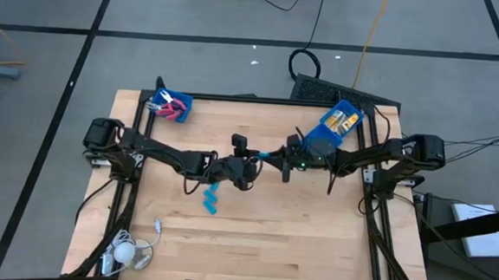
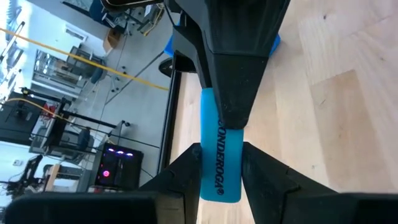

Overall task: Pick & Place School Supplies
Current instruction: Put the blue eraser into the bottom right blue basket

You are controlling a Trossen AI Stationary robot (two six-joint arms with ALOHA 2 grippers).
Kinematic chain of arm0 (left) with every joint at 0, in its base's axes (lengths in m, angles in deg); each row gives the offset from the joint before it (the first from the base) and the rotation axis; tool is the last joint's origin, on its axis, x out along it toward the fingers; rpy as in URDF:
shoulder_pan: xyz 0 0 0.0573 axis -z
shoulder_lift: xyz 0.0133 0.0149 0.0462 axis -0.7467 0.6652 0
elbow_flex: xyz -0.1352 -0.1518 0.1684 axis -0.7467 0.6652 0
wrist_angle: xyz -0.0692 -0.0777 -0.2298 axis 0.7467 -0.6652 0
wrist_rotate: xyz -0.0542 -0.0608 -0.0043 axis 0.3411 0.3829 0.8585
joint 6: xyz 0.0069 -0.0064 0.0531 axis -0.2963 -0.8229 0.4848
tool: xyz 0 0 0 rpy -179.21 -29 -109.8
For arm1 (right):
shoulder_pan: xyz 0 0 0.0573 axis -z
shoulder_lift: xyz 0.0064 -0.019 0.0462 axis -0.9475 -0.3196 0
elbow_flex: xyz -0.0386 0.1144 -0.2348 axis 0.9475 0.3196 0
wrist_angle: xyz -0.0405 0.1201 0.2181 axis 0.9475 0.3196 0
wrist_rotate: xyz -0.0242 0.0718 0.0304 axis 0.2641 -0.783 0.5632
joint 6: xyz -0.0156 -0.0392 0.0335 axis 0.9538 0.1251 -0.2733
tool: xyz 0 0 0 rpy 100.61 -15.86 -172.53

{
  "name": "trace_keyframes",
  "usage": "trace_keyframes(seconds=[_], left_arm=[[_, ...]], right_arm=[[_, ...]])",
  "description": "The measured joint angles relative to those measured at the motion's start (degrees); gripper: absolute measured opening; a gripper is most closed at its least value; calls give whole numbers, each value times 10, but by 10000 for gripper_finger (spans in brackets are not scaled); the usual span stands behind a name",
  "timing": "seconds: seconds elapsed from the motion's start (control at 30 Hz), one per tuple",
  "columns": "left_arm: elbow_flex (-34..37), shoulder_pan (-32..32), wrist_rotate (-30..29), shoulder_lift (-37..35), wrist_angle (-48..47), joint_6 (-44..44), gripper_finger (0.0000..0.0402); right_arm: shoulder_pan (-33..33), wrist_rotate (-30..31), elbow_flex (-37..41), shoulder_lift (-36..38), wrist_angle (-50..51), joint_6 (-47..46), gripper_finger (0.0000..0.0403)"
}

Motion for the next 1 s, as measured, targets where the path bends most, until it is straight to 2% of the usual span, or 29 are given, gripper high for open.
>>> trace_keyframes(seconds=[0.27, 0.43, 0.5, 0.7, 0.83, 0.9, 1.0], left_arm=[[0, 42, -19, 0, -3, -61, 108], [0, 70, -88, 0, 11, -96, 108], [-1, 81, -99, 0, 15, -103, 108], [-11, 79, -53, 0, 18, -135, 112], [-22, 81, -48, -5, 9, -169, 149], [-23, 83, -17, -22, 0, -190, 176], [-19, 79, 67, -62, -31, -231, 211]], right_arm=[[-1, -19, 0, 0, -1, 33, 23], [2, -13, -1, 5, 3, 50, 23], [5, 12, -1, 5, 4, 49, 23], [3, 0, -1, 5, 7, 48, 23], [10, 1, -1, 9, 30, 51, 23], [17, -13, 0, 35, 82, 56, 23], [29, -13, -1, 94, 185, 69, 23]])
